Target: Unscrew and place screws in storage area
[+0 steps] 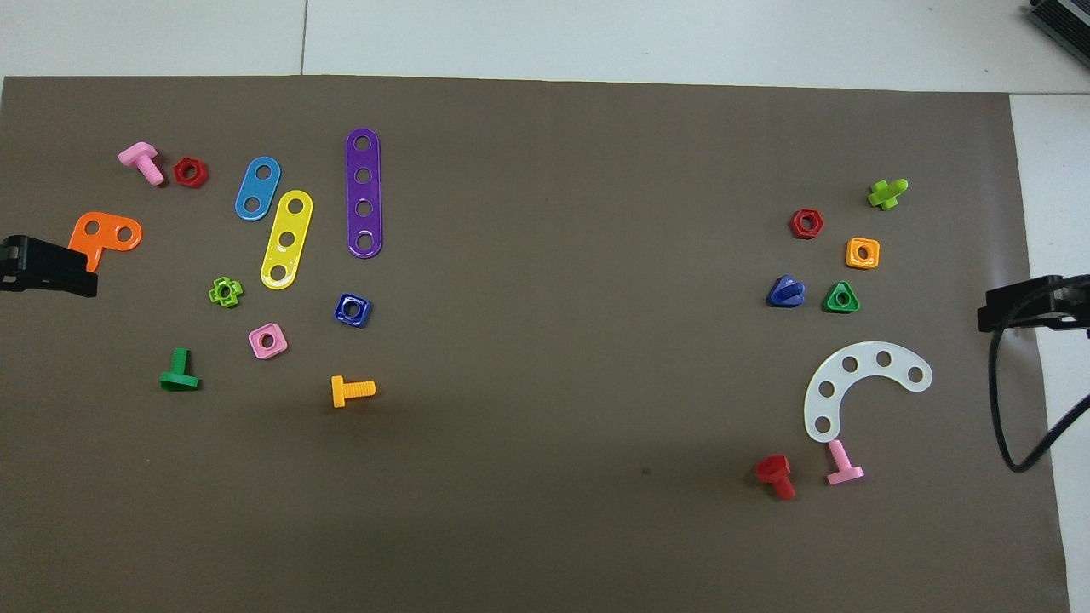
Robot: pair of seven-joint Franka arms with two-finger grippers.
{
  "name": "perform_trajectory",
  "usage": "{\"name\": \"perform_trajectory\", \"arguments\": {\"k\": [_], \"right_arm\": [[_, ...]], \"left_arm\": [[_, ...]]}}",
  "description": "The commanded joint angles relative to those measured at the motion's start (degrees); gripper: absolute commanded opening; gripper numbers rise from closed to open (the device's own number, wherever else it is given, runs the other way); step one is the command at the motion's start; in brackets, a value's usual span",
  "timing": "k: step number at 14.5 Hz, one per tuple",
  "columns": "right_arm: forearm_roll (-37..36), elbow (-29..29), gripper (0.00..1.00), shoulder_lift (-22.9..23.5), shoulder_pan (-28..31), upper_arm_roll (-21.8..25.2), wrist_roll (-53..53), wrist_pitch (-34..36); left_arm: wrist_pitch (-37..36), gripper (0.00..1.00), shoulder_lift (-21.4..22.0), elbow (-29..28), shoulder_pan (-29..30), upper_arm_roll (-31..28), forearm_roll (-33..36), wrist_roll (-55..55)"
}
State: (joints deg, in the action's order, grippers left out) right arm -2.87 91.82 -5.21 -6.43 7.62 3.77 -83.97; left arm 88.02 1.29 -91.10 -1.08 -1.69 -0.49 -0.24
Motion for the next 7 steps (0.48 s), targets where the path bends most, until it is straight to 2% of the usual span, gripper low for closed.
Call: {"name": "perform_trajectory", "arguments": {"k": [1,7], "right_arm": [[-1.3,1.5,1.00,-0.9,0.0,-0.1,0.4,-1.6],[-0.6,1.2,1.00,-0.9,0.1,-0.1,1.1,-1.5]], "left_arm": [[2.1,1.00,2.1,-4.0,-0.6,-0.3,-0.3,0.3],[2.2,1.00,2.5,-4.4,-0.4,-0.4,-0.3,0.2]]}}
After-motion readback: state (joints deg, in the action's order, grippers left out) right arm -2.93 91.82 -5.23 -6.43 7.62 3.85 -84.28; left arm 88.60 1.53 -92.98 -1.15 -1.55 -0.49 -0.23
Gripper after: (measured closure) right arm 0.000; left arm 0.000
